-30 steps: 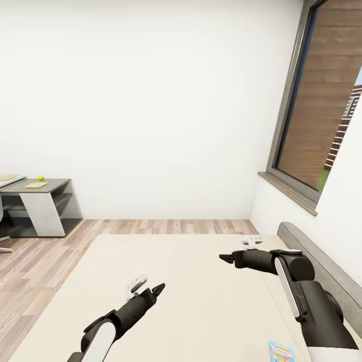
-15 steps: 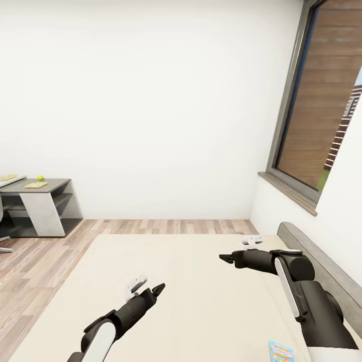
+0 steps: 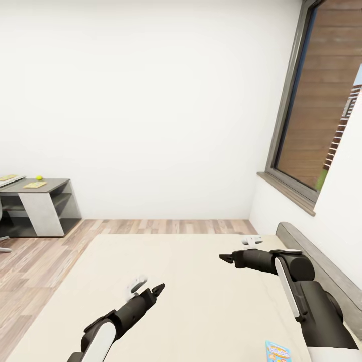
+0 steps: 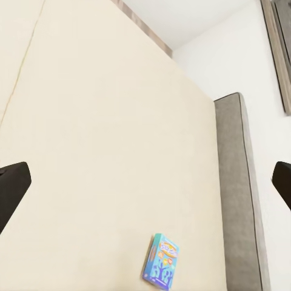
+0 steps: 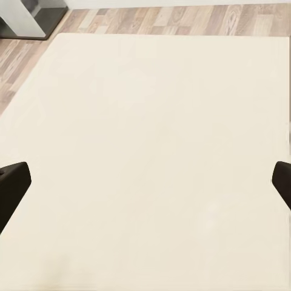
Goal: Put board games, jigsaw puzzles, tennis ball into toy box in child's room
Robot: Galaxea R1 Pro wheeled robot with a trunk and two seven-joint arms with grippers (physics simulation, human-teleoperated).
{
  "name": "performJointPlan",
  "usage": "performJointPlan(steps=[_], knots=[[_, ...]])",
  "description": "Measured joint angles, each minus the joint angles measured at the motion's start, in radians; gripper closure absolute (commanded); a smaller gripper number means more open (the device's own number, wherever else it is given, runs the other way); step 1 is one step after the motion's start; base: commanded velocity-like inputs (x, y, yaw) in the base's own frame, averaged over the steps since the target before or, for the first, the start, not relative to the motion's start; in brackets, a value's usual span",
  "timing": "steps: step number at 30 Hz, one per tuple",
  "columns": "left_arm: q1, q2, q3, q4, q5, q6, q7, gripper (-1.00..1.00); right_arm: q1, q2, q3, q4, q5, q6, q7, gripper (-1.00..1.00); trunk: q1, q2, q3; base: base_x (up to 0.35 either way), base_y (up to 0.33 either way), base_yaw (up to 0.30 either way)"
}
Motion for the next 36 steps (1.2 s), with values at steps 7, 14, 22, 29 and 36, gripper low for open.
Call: performJointPlan(steps=[7, 14, 22, 29, 36], knots=[[0.0, 0.0, 0.0, 0.0, 0.0, 0.0, 0.001, -1.0, 0.0, 0.0, 0.0, 0.0, 0.0, 0.0, 0.0, -1.0, 0.0, 0.0, 0.0, 0.0, -0.199, 0.0], [0.0, 0.0, 0.001, 0.0, 0.0, 0.0, 0.002, -1.0, 0.0, 0.0, 0.0, 0.0, 0.0, 0.0, 0.0, -1.0, 0.0, 0.0, 0.0, 0.0, -0.247, 0.0], [0.0, 0.0, 0.001, 0.0, 0.0, 0.0, 0.002, -1.0, 0.0, 0.0, 0.0, 0.0, 0.0, 0.0, 0.0, -1.0, 0.0, 0.0, 0.0, 0.0, -0.265, 0.0], [0.0, 0.001, 0.001, 0.0, 0.0, 0.0, 0.002, -1.0, 0.0, 0.0, 0.0, 0.0, 0.0, 0.0, 0.0, -1.0, 0.0, 0.0, 0.0, 0.0, -0.27, 0.0], [0.0, 0.0, 0.0, 0.0, 0.0, 0.0, 0.002, -1.0, 0.0, 0.0, 0.0, 0.0, 0.0, 0.0, 0.0, -1.0, 0.0, 0.0, 0.0, 0.0, -0.272, 0.0]])
